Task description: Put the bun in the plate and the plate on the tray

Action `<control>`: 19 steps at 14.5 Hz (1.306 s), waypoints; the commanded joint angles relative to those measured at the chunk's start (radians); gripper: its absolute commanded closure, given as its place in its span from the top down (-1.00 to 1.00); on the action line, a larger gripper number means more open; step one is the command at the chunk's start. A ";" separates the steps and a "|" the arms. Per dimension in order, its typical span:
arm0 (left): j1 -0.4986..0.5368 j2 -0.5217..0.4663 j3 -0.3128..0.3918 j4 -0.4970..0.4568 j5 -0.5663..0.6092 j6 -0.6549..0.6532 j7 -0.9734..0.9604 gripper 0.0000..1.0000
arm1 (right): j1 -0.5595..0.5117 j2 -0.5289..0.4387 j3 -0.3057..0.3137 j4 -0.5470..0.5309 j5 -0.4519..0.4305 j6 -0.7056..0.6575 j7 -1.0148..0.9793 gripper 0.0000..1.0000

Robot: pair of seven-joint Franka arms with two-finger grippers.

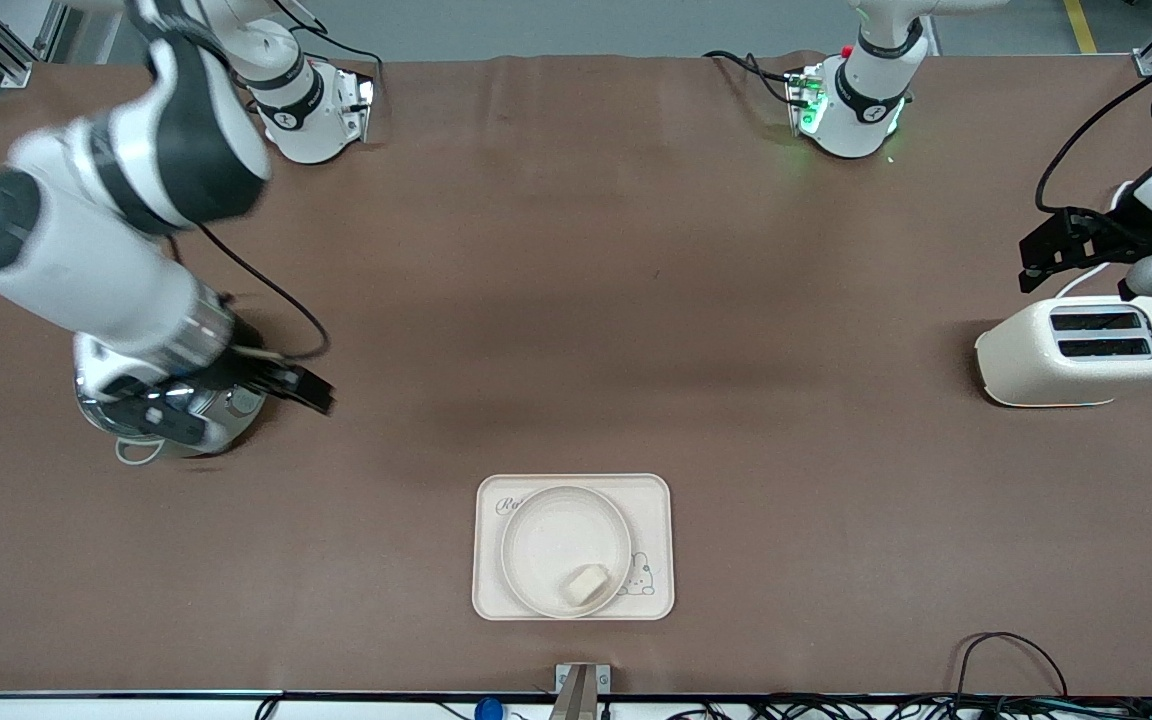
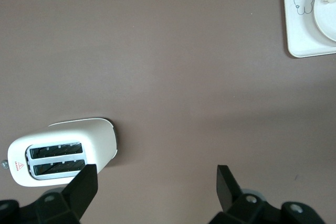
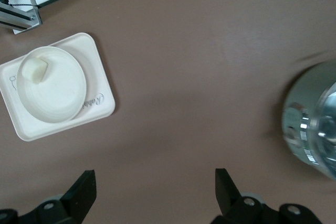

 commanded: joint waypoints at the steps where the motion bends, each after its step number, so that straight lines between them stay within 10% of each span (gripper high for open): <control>1: 0.006 0.002 -0.001 0.012 -0.001 0.001 -0.005 1.00 | -0.075 -0.120 0.012 -0.074 -0.027 -0.096 -0.097 1.00; 10: 0.010 0.001 0.000 0.012 0.001 0.001 0.000 1.00 | -0.262 -0.327 0.020 -0.069 -0.193 -0.302 -0.414 1.00; 19: 0.008 0.001 0.006 0.012 0.002 0.001 0.000 1.00 | -0.273 -0.326 0.010 -0.035 -0.233 -0.327 -0.453 1.00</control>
